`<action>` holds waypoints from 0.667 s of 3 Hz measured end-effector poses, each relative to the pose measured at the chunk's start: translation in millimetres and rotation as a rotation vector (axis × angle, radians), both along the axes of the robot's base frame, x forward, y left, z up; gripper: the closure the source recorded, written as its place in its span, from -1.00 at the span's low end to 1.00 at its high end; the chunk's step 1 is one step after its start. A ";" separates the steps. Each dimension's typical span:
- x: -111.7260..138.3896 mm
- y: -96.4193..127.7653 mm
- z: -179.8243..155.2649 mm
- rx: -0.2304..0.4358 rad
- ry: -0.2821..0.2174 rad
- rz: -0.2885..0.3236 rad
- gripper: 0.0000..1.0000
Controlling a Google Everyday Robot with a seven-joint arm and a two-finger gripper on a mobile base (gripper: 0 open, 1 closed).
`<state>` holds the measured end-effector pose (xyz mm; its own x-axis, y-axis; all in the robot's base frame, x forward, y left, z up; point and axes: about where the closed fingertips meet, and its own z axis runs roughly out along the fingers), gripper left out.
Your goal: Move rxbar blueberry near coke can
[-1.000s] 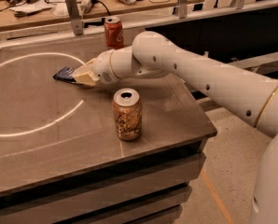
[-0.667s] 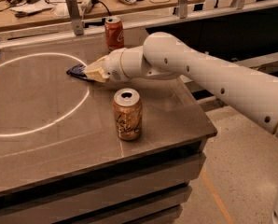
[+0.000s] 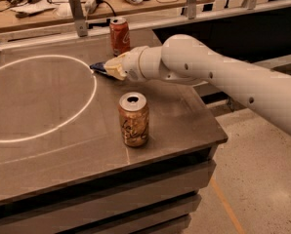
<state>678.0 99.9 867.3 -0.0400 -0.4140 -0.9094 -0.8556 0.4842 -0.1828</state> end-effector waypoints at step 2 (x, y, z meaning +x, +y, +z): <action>20.0 -21.0 4.5 -0.021 -0.041 -0.106 1.00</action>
Offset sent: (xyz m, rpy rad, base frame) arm 0.0339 -0.0366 0.0044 -0.0406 -0.0578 -0.1672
